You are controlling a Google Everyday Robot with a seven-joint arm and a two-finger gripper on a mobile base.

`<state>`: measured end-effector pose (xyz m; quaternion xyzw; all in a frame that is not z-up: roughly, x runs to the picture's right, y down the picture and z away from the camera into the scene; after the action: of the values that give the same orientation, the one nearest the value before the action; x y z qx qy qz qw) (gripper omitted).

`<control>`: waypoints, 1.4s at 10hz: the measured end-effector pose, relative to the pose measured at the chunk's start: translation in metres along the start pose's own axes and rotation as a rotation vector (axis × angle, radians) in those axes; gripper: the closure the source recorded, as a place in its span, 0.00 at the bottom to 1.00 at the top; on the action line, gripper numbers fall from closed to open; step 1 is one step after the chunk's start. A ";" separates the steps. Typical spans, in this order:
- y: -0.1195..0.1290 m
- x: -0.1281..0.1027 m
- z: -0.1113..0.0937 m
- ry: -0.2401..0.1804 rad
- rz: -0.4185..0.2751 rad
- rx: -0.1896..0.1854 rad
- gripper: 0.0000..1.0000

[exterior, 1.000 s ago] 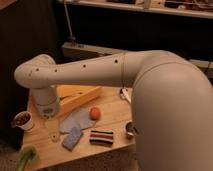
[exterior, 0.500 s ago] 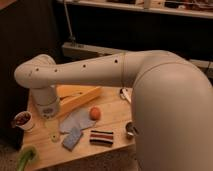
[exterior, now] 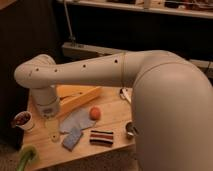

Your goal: Place grapes in metal cup

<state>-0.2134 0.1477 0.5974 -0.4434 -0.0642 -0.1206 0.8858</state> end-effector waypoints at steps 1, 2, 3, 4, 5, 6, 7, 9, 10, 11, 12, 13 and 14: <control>0.000 0.000 0.000 0.000 0.000 0.000 0.20; 0.000 0.000 0.000 0.000 0.000 0.000 0.20; 0.000 0.000 0.000 0.000 0.000 0.000 0.20; 0.000 0.000 0.000 0.000 0.000 0.000 0.20; 0.000 0.000 0.000 0.000 0.000 0.000 0.20; 0.000 0.000 0.000 0.000 0.000 0.000 0.20; 0.000 0.000 0.000 0.000 0.000 0.000 0.20; 0.000 0.000 0.000 0.000 0.000 0.000 0.20; 0.000 0.000 -0.001 0.000 -0.002 0.003 0.20; 0.001 -0.002 -0.005 0.008 -0.022 0.026 0.20; -0.002 -0.010 -0.013 -0.007 -0.067 0.090 0.20; -0.011 -0.015 -0.019 -0.020 -0.102 0.170 0.20; -0.021 -0.025 -0.026 -0.047 -0.135 0.242 0.20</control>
<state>-0.2428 0.1187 0.5926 -0.3305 -0.1289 -0.1608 0.9210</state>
